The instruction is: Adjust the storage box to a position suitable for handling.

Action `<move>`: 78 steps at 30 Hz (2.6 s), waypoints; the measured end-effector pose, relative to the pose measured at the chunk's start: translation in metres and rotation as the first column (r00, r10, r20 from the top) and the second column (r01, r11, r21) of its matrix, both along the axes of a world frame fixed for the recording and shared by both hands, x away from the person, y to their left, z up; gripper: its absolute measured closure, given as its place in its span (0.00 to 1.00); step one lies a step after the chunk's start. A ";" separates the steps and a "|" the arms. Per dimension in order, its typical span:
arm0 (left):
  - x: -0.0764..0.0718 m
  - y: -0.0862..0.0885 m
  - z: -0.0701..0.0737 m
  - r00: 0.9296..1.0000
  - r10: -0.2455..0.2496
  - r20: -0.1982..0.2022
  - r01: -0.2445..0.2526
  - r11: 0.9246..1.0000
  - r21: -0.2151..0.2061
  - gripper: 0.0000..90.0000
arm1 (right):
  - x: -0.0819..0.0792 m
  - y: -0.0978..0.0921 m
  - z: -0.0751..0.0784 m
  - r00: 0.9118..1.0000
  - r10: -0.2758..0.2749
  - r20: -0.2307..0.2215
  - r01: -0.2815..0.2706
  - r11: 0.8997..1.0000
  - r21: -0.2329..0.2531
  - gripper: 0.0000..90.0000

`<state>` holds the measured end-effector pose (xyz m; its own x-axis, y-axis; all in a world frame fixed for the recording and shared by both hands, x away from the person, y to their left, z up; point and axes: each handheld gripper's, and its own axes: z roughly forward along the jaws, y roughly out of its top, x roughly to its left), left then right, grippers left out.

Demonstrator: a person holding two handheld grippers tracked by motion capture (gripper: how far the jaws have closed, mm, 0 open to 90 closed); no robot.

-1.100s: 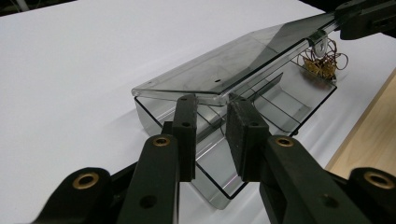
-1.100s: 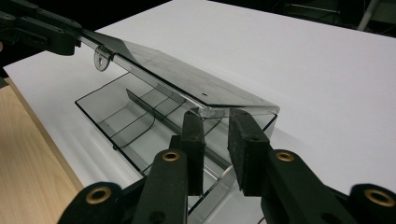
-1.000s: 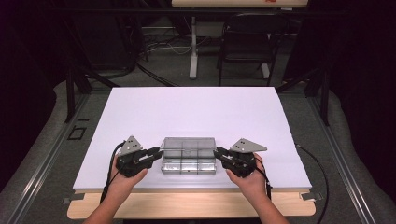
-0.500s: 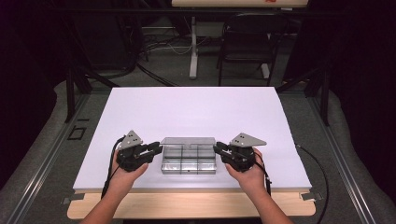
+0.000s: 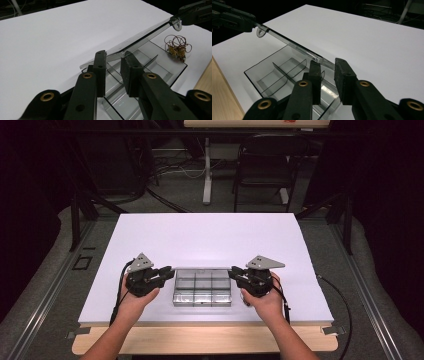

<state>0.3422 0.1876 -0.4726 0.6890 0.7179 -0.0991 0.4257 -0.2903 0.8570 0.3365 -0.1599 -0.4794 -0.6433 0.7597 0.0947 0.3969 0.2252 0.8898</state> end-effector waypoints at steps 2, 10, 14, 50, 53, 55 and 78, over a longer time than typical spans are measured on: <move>0.002 0.000 0.001 1.000 -0.001 -0.002 0.001 1.000 -0.004 0.83 | 0.002 0.000 0.001 1.000 0.000 -0.007 0.000 1.000 0.003 0.84; 0.009 0.000 0.004 1.000 0.004 -0.005 -0.005 1.000 -0.019 0.83 | 0.010 0.001 0.005 1.000 -0.003 -0.015 0.003 1.000 0.009 0.84; 0.013 0.000 0.004 1.000 0.010 -0.006 -0.010 1.000 -0.026 0.83 | 0.015 0.001 0.006 1.000 -0.005 -0.015 0.005 1.000 0.006 0.84; 0.039 -0.004 0.006 0.999 0.044 -0.016 -0.045 0.998 -0.049 0.83 | 0.041 0.003 0.005 0.999 -0.036 -0.022 0.037 0.999 0.025 0.83; 0.042 -0.003 0.006 0.999 0.042 -0.021 -0.043 0.998 -0.053 0.83 | 0.043 0.003 0.003 0.999 -0.040 -0.030 0.041 0.999 0.027 0.83; 0.044 -0.003 0.005 0.999 0.040 -0.023 -0.041 0.997 -0.059 0.83 | 0.045 0.003 0.002 0.999 -0.039 -0.033 0.040 0.999 0.028 0.82; 0.055 -0.005 0.001 0.998 0.054 -0.036 -0.056 0.996 -0.072 0.82 | 0.059 0.005 -0.018 0.997 -0.039 -0.068 0.041 0.999 0.032 0.77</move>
<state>0.3977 0.1822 -0.4721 0.6440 0.7446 -0.1754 0.4685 -0.2027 0.8599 0.3958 -0.1548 -0.4977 -0.6041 0.7803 0.1622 0.4641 0.1790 0.8675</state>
